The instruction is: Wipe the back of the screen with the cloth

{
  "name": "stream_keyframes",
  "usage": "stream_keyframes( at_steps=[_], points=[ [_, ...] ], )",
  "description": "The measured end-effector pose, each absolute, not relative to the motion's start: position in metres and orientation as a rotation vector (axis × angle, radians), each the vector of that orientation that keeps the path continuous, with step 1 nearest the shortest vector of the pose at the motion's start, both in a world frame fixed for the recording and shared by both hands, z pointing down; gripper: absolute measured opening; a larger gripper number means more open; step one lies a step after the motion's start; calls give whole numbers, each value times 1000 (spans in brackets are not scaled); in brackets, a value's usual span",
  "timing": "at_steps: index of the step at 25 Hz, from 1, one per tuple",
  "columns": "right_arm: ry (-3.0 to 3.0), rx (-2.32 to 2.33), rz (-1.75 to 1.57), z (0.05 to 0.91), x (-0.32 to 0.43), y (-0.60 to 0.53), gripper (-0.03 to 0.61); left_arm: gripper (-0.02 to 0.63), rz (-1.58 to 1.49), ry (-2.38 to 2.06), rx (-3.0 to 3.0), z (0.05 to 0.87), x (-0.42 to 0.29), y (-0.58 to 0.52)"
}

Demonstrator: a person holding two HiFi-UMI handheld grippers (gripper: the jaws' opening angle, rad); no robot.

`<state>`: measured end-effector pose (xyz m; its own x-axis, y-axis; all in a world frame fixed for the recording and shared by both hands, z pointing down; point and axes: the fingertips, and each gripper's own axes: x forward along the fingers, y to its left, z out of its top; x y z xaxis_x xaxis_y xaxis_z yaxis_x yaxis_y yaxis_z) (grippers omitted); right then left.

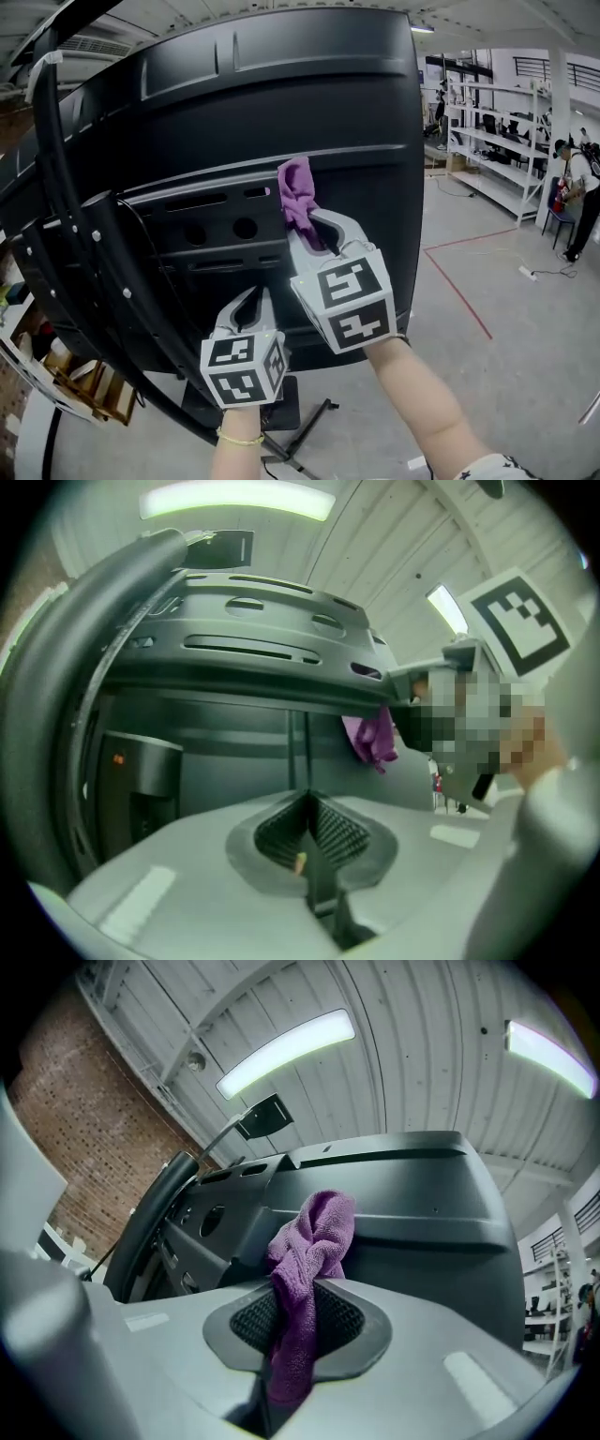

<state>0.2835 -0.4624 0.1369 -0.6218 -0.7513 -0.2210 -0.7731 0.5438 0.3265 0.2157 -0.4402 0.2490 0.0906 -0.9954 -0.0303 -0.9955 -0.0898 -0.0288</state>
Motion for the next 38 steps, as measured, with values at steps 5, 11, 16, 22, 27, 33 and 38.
stream_keyframes(
  at_steps=[5, 11, 16, 22, 27, 33, 38],
  points=[
    [2692, -1352, 608, 135, 284, -461, 63, 8, 23, 2117, -2292, 254, 200, -436],
    [2656, -1397, 547, 167, 313, -444, 63, 8, 12, 2062, -2318, 268, 219, -425],
    [2671, -1451, 395, 248, 348, -433, 63, 8, -14, 2011, -2323, 300, 246, -413],
    [2707, -1506, 213, 338, 374, -415, 63, 8, 36, 1986, -2415, 349, 268, -403],
    [2746, -1522, 138, 364, 382, -409, 63, 8, 7, 1999, -2443, 369, 273, -403],
    [2757, -1547, 138, 370, 384, -409, 61, 8, -12, 2008, -2443, 377, 275, -401],
    [2759, -1538, 128, 371, 383, -409, 61, 8, -11, 2011, -2454, 377, 274, -401]
  ],
)
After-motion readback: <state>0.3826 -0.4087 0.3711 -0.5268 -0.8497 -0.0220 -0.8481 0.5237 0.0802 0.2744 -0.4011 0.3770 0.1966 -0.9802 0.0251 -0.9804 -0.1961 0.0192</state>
